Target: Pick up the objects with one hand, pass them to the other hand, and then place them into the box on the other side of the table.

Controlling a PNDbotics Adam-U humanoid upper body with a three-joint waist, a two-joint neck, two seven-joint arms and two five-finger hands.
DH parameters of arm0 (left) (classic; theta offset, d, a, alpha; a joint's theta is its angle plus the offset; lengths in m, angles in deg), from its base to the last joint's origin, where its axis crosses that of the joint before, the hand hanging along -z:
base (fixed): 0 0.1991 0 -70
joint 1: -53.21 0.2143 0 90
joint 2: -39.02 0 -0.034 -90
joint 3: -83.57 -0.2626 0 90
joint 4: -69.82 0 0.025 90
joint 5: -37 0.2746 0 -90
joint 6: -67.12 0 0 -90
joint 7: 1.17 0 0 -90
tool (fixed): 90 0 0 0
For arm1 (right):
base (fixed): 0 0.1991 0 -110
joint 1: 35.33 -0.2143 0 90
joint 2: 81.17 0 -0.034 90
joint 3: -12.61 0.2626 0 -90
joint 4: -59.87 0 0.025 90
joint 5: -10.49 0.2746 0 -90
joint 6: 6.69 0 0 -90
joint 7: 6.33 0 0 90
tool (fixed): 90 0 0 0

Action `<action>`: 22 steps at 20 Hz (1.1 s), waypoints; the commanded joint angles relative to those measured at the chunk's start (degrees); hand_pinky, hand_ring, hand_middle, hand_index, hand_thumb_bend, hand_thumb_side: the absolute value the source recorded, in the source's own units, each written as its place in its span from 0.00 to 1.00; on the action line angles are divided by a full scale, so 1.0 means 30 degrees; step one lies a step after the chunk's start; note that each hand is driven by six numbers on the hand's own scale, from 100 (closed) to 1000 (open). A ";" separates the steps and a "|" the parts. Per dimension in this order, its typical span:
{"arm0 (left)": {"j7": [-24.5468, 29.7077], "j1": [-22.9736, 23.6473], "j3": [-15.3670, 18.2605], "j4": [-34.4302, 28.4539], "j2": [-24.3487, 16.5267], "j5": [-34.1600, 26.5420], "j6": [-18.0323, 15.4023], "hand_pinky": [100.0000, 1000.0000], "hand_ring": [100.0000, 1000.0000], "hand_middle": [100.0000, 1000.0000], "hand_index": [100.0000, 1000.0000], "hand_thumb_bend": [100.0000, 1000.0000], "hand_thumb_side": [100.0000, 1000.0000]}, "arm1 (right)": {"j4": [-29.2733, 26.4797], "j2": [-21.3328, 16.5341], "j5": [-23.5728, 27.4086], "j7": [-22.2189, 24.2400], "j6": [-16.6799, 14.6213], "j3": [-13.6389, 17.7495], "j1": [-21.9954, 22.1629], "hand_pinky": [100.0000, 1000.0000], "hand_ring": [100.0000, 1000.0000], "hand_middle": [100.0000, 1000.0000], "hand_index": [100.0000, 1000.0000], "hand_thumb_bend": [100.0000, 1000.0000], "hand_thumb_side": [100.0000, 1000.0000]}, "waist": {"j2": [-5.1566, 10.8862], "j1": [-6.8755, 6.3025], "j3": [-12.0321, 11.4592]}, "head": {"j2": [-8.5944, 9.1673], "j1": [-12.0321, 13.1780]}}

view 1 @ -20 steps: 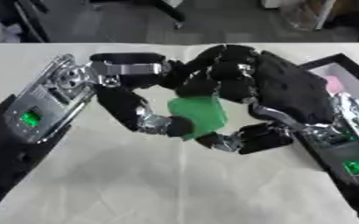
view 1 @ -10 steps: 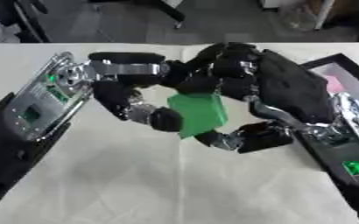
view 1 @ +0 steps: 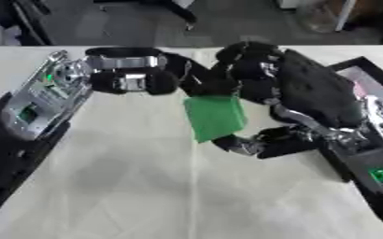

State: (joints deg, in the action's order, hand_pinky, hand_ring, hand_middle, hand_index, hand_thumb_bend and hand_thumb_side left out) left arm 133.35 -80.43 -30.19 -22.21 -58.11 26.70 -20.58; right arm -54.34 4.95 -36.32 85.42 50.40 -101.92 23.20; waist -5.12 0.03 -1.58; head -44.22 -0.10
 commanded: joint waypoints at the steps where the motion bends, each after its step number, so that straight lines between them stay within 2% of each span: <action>1: -0.1548 -0.0004 0.1326 0.0842 -0.0366 0.0144 -0.0043 0.84 0.77 0.78 0.89 0.58 0.93 | -0.0129 -0.0842 -0.0309 -0.0694 -0.0058 0.0586 -0.0388 0.76 0.67 0.30 0.54 0.07 0.08 | 0.0415 -0.0015 -0.0016 | 0.0034 -0.0094; 4: -0.3370 0.0434 0.2508 0.1801 -0.0507 0.0446 -0.0170 0.84 0.77 0.77 0.88 0.55 0.91 | -0.0129 -0.1531 -0.0317 -0.1471 0.0171 0.1109 -0.0232 0.76 0.67 0.29 0.54 0.08 0.07 | 0.0420 0.0020 -0.0014 | 0.0034 -0.0161; 5: -0.4016 0.0740 0.3042 0.2061 -0.0540 0.0455 -0.0192 0.82 0.75 0.75 0.86 0.48 0.86 | -0.0129 -0.1873 -0.0271 -0.1722 0.0435 0.1417 -0.0037 0.76 0.67 0.27 0.54 0.09 0.07 | 0.0409 0.0034 -0.0034 | 0.0034 -0.0233; 6: -0.4926 0.1211 0.3781 0.2246 -0.0589 0.0388 -0.0205 0.82 0.74 0.74 0.85 0.46 0.84 | -0.0129 -0.2384 -0.0183 -0.2058 0.0892 0.1899 0.0270 0.76 0.67 0.27 0.54 0.09 0.07 | 0.0396 0.0049 -0.0048 | 0.0034 -0.0328; 9: -0.7561 0.2680 0.5429 0.1954 -0.0830 0.0337 -0.0275 0.80 0.73 0.72 0.82 0.41 0.81 | -0.0129 -0.3609 0.0153 -0.2783 0.2765 0.3331 0.1417 0.75 0.66 0.24 0.53 0.10 0.06 | 0.0332 0.0068 -0.0097 | 0.0034 -0.0644; 13: -0.9871 0.4716 0.6885 0.0650 -0.0958 0.0623 -0.0462 0.79 0.72 0.71 0.81 0.39 0.80 | 0.0340 -0.4330 0.1073 -0.3416 0.5533 0.4969 0.2717 0.75 0.65 0.21 0.53 0.11 0.06 | 0.0249 0.0083 -0.0192 | 0.0034 -0.1278; 16: -1.1358 0.6727 0.8109 -0.0544 -0.0530 0.1090 -0.0628 0.79 0.71 0.69 0.79 0.36 0.79 | 0.2326 -0.4485 0.1866 -0.4216 0.7171 0.6037 0.3279 0.74 0.64 0.19 0.53 0.12 0.06 | 0.0203 0.0125 -0.0350 | 0.0034 -0.2312; 22: -1.3525 0.9723 0.9784 -0.2134 0.1225 0.2111 -0.0776 0.78 0.70 0.68 0.78 0.34 0.78 | 0.7067 -0.4441 0.3421 -0.5025 0.8151 0.6744 0.3392 0.73 0.63 0.18 0.54 0.13 0.08 | 0.0174 0.0273 -0.0648 | 0.0034 -0.3691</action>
State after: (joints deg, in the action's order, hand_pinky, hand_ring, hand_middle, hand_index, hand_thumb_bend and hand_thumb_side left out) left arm 94.15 -50.90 -2.34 -26.78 -54.60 32.41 -22.80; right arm -35.38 -6.77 -27.39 70.80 74.20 -82.82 34.04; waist -5.14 0.14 -3.60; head -44.23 -10.34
